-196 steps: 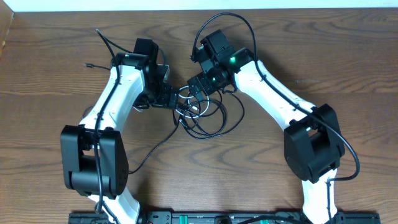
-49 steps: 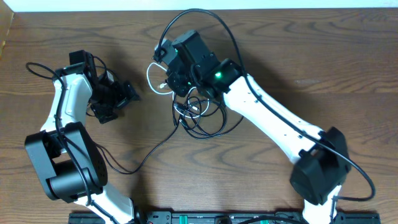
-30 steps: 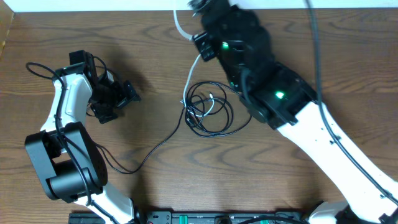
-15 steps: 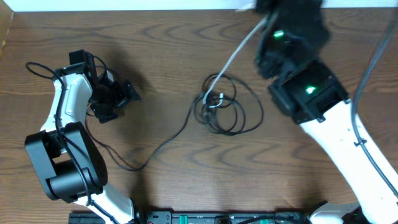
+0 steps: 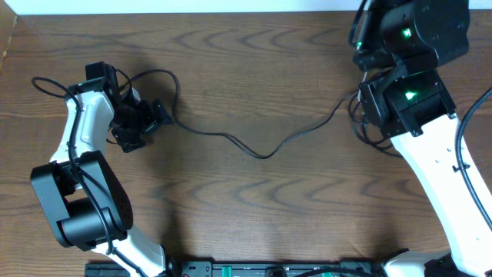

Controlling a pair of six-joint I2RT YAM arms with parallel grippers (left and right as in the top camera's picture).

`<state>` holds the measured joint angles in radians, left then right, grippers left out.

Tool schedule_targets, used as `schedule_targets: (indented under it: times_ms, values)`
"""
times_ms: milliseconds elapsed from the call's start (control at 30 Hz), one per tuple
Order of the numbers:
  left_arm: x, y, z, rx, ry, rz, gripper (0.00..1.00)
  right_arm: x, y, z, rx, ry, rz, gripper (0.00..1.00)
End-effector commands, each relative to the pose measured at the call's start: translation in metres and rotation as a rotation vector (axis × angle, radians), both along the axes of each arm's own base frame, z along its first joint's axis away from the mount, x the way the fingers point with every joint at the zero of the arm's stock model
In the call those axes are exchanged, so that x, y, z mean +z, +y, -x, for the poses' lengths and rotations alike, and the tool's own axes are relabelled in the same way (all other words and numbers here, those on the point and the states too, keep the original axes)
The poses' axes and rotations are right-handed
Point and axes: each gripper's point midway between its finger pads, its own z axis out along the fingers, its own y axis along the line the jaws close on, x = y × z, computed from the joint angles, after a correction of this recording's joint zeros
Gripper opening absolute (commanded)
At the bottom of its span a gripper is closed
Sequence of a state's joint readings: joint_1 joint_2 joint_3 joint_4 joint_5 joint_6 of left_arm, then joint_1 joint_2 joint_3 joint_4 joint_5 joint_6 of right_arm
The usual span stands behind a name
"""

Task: Untangle cables

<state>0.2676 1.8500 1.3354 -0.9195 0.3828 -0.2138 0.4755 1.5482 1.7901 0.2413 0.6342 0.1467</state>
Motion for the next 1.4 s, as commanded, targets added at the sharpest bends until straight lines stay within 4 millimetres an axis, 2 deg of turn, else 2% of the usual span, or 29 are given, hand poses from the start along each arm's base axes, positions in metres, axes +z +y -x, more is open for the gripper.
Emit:
schedule_targets:
  times_ms: [0, 167, 267, 433, 533, 633, 667, 700, 767, 800, 833, 933, 967, 1100, 1133, 1167, 1233, 1267, 1300, 1367]
  values:
    - [-0.003, 0.002, 0.003, 0.014, 0.019, -0.004, 0.98, 0.015, 0.063, 0.01, 0.358, -0.066, 0.134, 0.01]
    - [-0.003, 0.002, 0.003, 0.014, 0.019, -0.004, 0.98, -0.017, 0.078, -0.001, 0.417, 0.063, 0.184, 0.01]
    - [-0.003, 0.002, 0.003, 0.018, 0.02, -0.004, 0.98, -0.025, 0.087, -0.003, 0.474, 0.089, 0.154, 0.01]
    - [-0.003, 0.002, 0.003, 0.035, 0.025, -0.002, 0.98, -0.024, 0.126, 0.004, 0.711, 0.039, 0.127, 0.01]
    - [-0.003, 0.002, 0.003, 0.035, 0.025, -0.002, 0.98, -0.046, 0.14, -0.004, 0.744, 0.106, 0.14, 0.01]
    - [-0.003, 0.002, 0.003, 0.035, 0.025, -0.002, 0.98, -0.1, 0.159, -0.017, 0.77, 0.295, 0.167, 0.01]
    - [-0.003, 0.002, 0.003, 0.035, 0.025, -0.002, 0.98, -0.112, 0.161, -0.019, 0.772, 0.34, 0.173, 0.01]
    - [-0.003, 0.002, 0.003, 0.035, 0.025, -0.001, 0.98, -0.142, 0.163, -0.023, 0.773, 0.447, 0.187, 0.01]
    - [-0.003, 0.002, 0.003, 0.035, 0.025, -0.002, 0.98, -0.175, 0.159, -0.025, 0.75, 0.578, 0.201, 0.02]
    - [-0.003, 0.002, 0.003, 0.035, 0.025, -0.002, 0.98, -0.191, 0.154, -0.025, 0.724, 0.641, 0.208, 0.03]
    - [-0.003, 0.002, 0.003, 0.035, 0.025, -0.002, 0.98, -0.215, 0.141, -0.024, 0.665, 0.744, 0.22, 0.04]
    - [-0.003, 0.002, 0.003, 0.035, 0.025, -0.002, 0.98, -0.252, 0.119, -0.017, 0.561, 0.908, 0.253, 0.07]
    - [-0.003, 0.002, 0.003, 0.035, 0.025, -0.002, 0.98, -0.263, 0.114, -0.012, 0.549, 0.959, 0.264, 0.11]
    - [-0.003, 0.002, 0.003, 0.035, 0.025, -0.001, 0.98, -0.306, 0.108, 0.008, 0.544, 1.132, 0.305, 0.15]
    - [-0.003, 0.002, 0.003, 0.035, 0.025, -0.002, 0.98, -0.315, 0.108, 0.01, 0.542, 1.163, 0.314, 0.19]
    - [-0.003, 0.002, 0.003, 0.035, 0.025, -0.002, 0.98, -0.326, 0.107, 0.013, 0.54, 1.198, 0.322, 0.28]
    - [-0.003, 0.002, 0.003, 0.035, 0.025, -0.001, 0.98, -0.35, 0.106, 0.014, 0.531, 1.271, 0.337, 0.34]
    - [-0.003, 0.002, 0.003, 0.035, 0.026, -0.002, 0.98, -0.356, 0.105, 0.014, 0.529, 1.287, 0.34, 0.39]
    - [-0.003, 0.002, 0.003, 0.035, 0.025, -0.001, 0.98, -0.372, 0.104, 0.013, 0.52, 1.332, 0.347, 0.44]
    - [-0.003, 0.002, 0.003, 0.035, 0.026, -0.001, 0.98, -0.404, 0.098, 0.011, 0.498, 1.426, 0.354, 0.44]
